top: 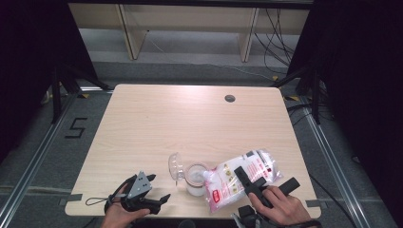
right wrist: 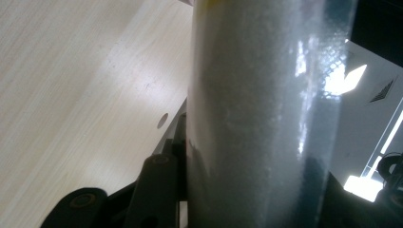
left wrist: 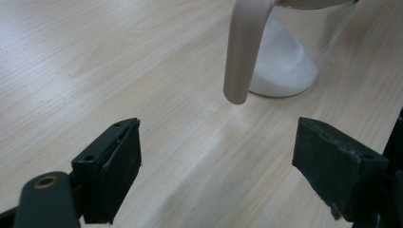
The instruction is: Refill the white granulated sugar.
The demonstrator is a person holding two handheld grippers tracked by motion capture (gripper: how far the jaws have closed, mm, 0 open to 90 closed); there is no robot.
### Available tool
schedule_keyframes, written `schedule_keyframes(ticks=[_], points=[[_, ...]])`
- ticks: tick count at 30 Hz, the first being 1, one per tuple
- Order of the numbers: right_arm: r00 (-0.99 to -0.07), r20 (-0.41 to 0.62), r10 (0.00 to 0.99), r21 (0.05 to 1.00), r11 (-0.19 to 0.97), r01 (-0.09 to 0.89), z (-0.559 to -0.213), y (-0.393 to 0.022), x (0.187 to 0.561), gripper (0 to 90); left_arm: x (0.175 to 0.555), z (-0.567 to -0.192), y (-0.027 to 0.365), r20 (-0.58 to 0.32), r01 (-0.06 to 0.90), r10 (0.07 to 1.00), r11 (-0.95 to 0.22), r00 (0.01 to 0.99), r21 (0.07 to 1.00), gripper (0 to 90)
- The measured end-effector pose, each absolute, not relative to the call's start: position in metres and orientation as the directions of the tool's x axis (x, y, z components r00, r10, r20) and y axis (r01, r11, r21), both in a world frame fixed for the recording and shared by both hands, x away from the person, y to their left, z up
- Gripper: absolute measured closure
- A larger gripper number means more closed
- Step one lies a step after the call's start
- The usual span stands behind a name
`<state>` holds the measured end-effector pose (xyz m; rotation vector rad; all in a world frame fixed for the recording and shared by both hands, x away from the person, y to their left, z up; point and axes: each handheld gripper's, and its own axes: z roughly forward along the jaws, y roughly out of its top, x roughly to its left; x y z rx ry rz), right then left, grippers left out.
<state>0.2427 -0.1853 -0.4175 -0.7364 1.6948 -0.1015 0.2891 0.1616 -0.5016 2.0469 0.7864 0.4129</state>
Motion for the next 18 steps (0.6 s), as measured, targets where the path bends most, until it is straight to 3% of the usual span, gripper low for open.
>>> schedule_keyframes(ticks=[18], points=[[-0.072,-0.851,-0.521,-0.451,0.794,-0.408,-0.4171,-0.1858,0.2425,68.8,0.2892,-0.5018,0.1615,-0.005,0.375,0.669,-0.411,0.743,0.831,16.2]])
